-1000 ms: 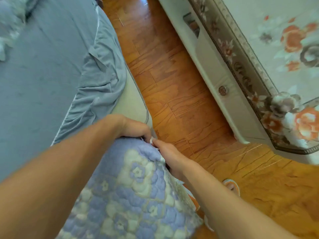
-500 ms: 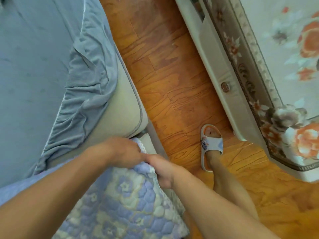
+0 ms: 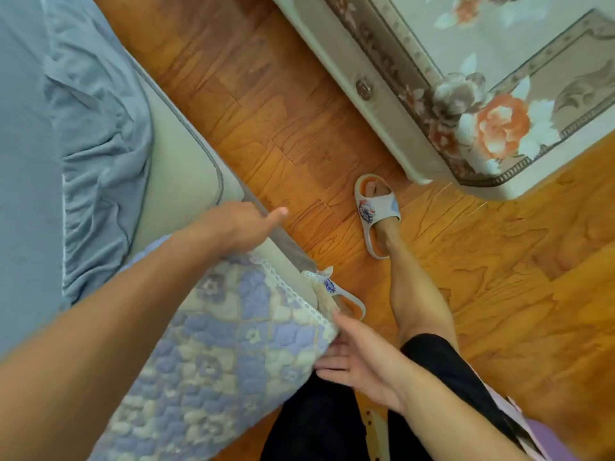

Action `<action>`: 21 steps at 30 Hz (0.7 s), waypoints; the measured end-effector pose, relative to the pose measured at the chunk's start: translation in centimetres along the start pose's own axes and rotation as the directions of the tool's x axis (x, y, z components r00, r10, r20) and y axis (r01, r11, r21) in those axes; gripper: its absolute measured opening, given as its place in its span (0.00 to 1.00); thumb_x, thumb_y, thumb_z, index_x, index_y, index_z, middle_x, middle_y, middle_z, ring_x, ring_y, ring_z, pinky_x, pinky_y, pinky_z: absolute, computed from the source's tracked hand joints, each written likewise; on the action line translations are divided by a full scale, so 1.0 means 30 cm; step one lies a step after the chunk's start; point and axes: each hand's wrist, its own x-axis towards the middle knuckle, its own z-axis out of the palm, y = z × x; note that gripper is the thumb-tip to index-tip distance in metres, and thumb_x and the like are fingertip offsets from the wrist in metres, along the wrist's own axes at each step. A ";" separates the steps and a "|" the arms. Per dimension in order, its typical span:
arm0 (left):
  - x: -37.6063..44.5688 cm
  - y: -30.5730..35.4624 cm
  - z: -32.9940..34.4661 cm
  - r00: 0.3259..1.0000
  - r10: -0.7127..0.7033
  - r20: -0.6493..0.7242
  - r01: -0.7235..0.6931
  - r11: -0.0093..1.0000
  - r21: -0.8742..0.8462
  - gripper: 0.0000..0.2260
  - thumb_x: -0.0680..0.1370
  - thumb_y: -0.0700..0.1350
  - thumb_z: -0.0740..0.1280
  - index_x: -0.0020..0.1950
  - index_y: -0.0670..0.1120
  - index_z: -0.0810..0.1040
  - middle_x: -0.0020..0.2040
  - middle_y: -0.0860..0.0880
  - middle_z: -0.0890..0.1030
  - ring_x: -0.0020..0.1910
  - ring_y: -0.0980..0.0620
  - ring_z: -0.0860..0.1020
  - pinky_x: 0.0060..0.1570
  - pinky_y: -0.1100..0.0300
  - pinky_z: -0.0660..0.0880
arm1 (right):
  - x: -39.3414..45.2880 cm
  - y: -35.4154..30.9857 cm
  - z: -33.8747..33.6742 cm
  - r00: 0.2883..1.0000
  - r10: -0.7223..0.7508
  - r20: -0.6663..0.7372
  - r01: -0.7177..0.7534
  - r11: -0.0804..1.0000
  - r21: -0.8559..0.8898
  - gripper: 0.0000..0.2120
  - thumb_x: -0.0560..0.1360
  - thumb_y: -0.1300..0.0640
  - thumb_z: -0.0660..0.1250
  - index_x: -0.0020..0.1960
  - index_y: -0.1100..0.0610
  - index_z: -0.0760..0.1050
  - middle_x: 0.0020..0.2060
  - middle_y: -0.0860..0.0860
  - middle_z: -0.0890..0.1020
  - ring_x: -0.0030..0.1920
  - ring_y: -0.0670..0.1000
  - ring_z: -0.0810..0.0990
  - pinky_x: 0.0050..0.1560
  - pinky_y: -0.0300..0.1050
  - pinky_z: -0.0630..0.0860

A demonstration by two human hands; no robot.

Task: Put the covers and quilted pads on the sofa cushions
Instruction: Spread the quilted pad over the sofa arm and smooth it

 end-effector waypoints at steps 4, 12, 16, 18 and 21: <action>-0.148 -0.037 0.040 0.979 0.174 -0.109 -0.133 0.941 0.310 0.24 0.79 0.70 0.51 0.62 0.58 0.76 0.60 0.53 0.80 0.60 0.49 0.77 0.51 0.53 0.70 | 0.090 0.098 0.076 0.975 -0.220 -0.018 0.221 0.971 0.095 0.15 0.82 0.50 0.64 0.63 0.55 0.80 0.58 0.51 0.84 0.60 0.51 0.82 0.71 0.51 0.70; 0.022 0.035 0.136 0.995 0.042 0.086 -0.088 0.752 0.653 0.05 0.80 0.42 0.63 0.45 0.49 0.74 0.58 0.49 0.79 0.56 0.47 0.77 0.47 0.54 0.67 | 0.259 0.052 0.137 0.973 -0.172 -0.155 0.176 0.984 0.012 0.19 0.80 0.42 0.60 0.61 0.51 0.80 0.56 0.48 0.85 0.58 0.48 0.83 0.66 0.52 0.76; 0.022 0.032 0.138 0.999 0.034 0.039 -0.050 0.784 0.619 0.12 0.83 0.47 0.57 0.63 0.49 0.75 0.61 0.49 0.78 0.61 0.46 0.77 0.48 0.54 0.65 | 0.278 0.037 0.122 0.967 -0.205 -0.153 0.207 0.978 0.001 0.12 0.83 0.48 0.60 0.57 0.50 0.80 0.50 0.47 0.87 0.54 0.48 0.84 0.64 0.53 0.78; 0.004 0.027 0.159 0.993 0.083 -0.080 -0.024 0.828 0.561 0.09 0.83 0.48 0.56 0.58 0.49 0.74 0.57 0.48 0.79 0.56 0.46 0.78 0.46 0.54 0.65 | 0.289 0.016 0.129 0.972 -0.209 -0.106 0.194 0.972 -0.130 0.20 0.79 0.36 0.59 0.60 0.47 0.80 0.54 0.44 0.86 0.57 0.46 0.83 0.66 0.52 0.75; -0.025 0.018 0.188 0.884 0.176 -0.433 0.052 0.883 0.466 0.03 0.79 0.46 0.62 0.46 0.48 0.73 0.43 0.48 0.79 0.44 0.44 0.78 0.45 0.52 0.69 | 0.289 0.002 0.123 0.981 -0.190 -0.035 0.174 0.948 -0.268 0.27 0.73 0.27 0.57 0.62 0.40 0.79 0.57 0.42 0.84 0.62 0.46 0.80 0.67 0.51 0.74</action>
